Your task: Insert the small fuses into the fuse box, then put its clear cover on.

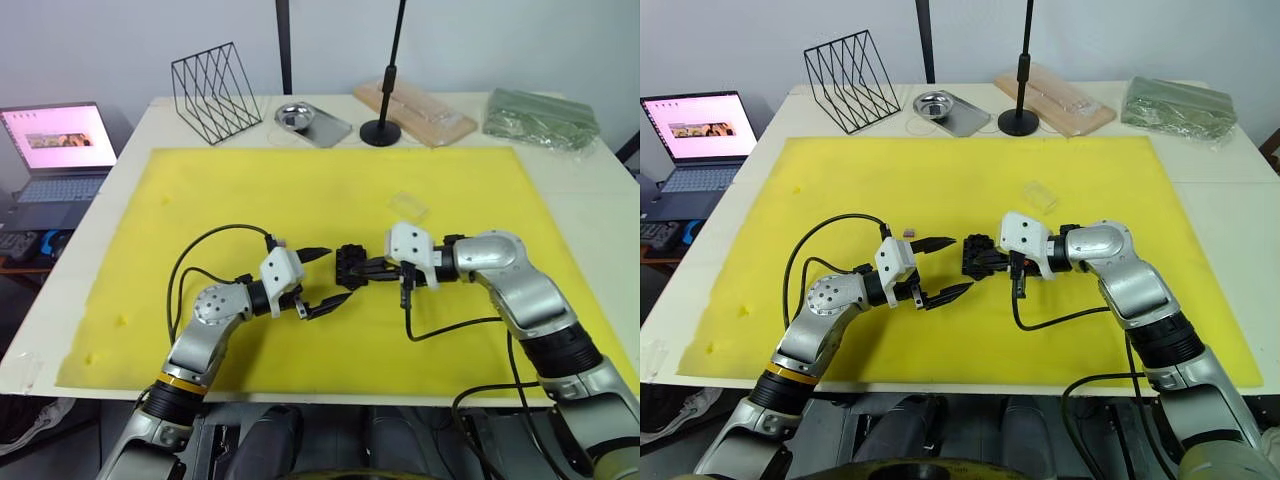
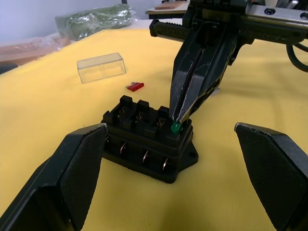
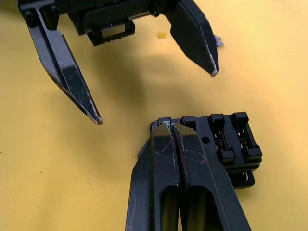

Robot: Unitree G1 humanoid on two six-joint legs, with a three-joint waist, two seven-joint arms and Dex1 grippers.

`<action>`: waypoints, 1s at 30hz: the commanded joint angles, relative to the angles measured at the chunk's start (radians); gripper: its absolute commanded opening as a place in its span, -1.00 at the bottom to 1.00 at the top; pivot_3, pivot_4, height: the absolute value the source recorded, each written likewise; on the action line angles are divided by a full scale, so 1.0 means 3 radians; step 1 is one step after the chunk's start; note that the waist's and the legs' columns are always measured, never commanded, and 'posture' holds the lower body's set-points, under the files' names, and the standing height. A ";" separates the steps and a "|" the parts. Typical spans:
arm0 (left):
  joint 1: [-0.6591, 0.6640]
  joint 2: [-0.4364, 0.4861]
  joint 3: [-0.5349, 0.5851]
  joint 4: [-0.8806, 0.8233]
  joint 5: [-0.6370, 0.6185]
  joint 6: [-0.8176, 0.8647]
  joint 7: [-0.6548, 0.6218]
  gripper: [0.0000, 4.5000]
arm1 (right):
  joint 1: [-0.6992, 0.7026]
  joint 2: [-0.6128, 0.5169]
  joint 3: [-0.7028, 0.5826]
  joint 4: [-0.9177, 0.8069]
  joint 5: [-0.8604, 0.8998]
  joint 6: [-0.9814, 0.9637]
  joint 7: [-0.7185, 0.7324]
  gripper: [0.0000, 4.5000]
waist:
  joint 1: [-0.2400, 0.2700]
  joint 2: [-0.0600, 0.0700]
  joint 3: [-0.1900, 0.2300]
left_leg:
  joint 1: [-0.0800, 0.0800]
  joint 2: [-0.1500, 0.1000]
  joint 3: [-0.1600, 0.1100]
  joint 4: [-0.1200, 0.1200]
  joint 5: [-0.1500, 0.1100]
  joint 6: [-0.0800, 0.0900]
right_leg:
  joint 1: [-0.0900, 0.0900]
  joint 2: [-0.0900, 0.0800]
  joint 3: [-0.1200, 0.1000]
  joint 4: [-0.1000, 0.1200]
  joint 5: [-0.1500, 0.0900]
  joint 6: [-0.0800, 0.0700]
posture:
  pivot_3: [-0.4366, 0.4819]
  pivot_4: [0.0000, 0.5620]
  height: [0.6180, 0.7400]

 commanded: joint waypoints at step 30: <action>-0.0630 0.1893 0.1227 0.1209 -0.0404 -0.0080 -0.1036 1.00 | 0.1212 -0.0925 -0.2244 -0.0229 0.0655 -0.0099 -0.0203 0.99 | -0.0019 0.0002 0.0008 | -0.0002 0.0002 0.0005 -0.0006 -0.0004 0.0007 | -0.0007 -0.0001 0.0001 0.0001 -0.0006 0.0004 | -0.05 -0.47 1.00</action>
